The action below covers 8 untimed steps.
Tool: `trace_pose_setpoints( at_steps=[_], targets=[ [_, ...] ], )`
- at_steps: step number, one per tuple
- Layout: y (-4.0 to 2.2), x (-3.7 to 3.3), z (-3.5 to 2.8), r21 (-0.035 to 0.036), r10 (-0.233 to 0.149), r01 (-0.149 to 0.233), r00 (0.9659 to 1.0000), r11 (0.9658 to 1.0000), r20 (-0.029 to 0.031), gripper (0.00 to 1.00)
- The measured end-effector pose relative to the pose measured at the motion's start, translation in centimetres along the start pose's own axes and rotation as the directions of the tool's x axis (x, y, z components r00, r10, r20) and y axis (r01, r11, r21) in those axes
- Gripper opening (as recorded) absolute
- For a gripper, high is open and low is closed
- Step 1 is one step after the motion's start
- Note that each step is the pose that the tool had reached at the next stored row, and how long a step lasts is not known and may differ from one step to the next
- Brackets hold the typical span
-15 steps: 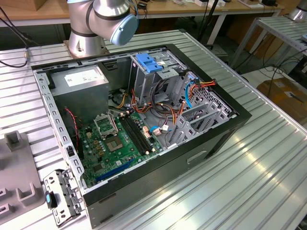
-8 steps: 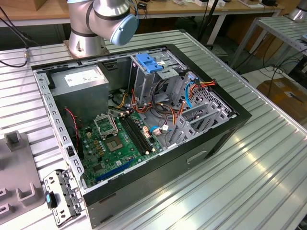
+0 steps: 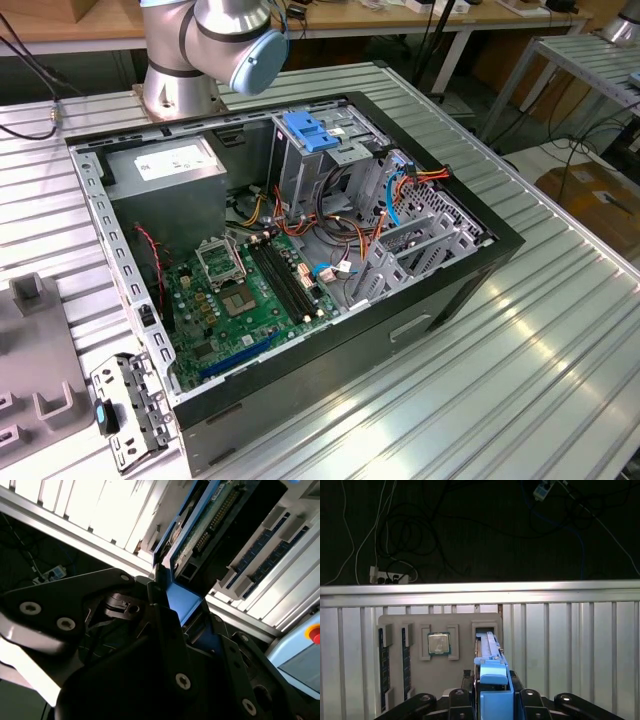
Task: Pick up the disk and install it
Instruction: 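Pick up the disk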
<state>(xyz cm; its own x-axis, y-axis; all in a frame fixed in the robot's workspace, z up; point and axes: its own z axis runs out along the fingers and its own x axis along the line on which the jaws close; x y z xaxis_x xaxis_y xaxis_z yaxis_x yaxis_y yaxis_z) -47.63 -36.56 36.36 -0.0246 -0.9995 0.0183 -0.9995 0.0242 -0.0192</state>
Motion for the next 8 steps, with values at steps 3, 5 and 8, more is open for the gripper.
trace_pose_setpoints(
  at_steps=[3, 5, 8],
  targets=[
    [0.00, 0.00, -0.12, 0.0000, 0.000, 0.000, 1.0000, 1.0000, 0.0000, 0.37],
    [0.00, 0.00, -0.18, -0.0001, 0.000, 0.000, 1.0000, 1.0000, -0.0001, 0.37],
    [0.00, 0.00, -0.24, -0.0001, 0.000, 0.000, 1.0000, 1.0000, 0.0000, 0.37]
  ],
)
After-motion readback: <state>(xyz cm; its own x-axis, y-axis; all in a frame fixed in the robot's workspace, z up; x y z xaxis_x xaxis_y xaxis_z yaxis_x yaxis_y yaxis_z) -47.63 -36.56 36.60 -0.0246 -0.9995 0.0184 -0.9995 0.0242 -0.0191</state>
